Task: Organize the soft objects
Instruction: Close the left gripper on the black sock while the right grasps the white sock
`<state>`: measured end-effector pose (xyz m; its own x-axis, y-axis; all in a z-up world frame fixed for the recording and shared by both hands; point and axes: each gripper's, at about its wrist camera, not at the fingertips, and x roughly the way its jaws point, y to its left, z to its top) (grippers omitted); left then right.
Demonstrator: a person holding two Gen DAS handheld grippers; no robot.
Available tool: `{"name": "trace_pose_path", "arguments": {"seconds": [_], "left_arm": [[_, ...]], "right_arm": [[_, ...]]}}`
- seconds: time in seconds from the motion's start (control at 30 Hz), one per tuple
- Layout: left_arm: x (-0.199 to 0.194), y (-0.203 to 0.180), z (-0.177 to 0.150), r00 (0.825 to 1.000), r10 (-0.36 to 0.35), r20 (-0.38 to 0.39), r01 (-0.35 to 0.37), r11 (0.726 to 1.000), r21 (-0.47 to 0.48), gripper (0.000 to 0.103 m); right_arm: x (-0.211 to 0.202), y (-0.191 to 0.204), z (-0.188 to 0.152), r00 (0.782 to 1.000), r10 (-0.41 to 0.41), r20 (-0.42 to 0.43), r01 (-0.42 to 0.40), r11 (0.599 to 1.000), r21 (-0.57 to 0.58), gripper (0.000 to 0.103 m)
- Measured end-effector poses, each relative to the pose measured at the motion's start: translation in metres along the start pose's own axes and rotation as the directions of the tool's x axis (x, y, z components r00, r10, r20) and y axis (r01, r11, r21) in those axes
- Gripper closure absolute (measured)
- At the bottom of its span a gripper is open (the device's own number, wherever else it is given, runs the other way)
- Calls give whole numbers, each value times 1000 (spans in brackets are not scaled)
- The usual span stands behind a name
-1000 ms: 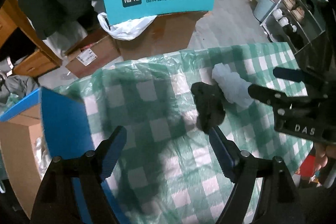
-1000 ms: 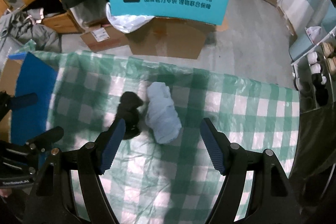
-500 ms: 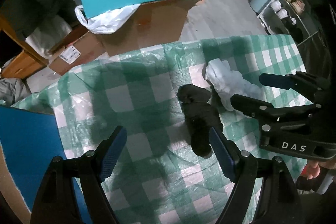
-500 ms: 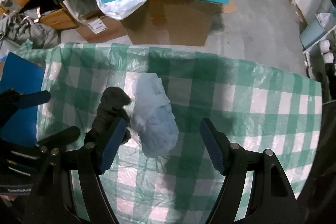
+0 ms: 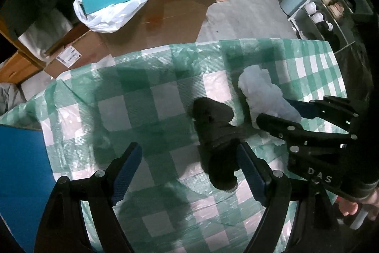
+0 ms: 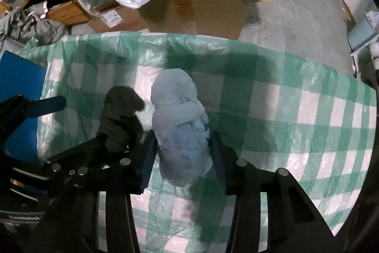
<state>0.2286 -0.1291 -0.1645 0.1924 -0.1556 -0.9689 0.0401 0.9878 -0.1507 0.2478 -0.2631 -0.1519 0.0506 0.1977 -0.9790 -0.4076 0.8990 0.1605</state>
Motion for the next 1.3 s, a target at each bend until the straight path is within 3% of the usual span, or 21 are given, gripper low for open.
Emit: {"name": "trace_pose_path", "arguments": {"seconds": [0.47,0.53,0.6,0.77,1.3], "left_arm": [[21,-17,-1,999,-30,-40,29,999,-20,20],[21,-21,-1,999,-29,-34,29,1000,-6,25],[21,-26,-2,999,-23,-34,24,1000,13,40],[22,-31,-3,999,-36,-37,37,999,35,62],[-23,-45,-16,996,-1,84,-7,995,104,65]], "right_arm": [[-14,-30,-21,999,-41,9,40,997,71,64],[-16,-31,-24,999,-42,14,41,997,72,64],[-19,-32,-26,999,-39,19,38,997,71,64],[-22,-34,-30,999,-39,23,37,997,73,64],[-43,-23,-40,996,-58,63,54,997,60,64]]}}
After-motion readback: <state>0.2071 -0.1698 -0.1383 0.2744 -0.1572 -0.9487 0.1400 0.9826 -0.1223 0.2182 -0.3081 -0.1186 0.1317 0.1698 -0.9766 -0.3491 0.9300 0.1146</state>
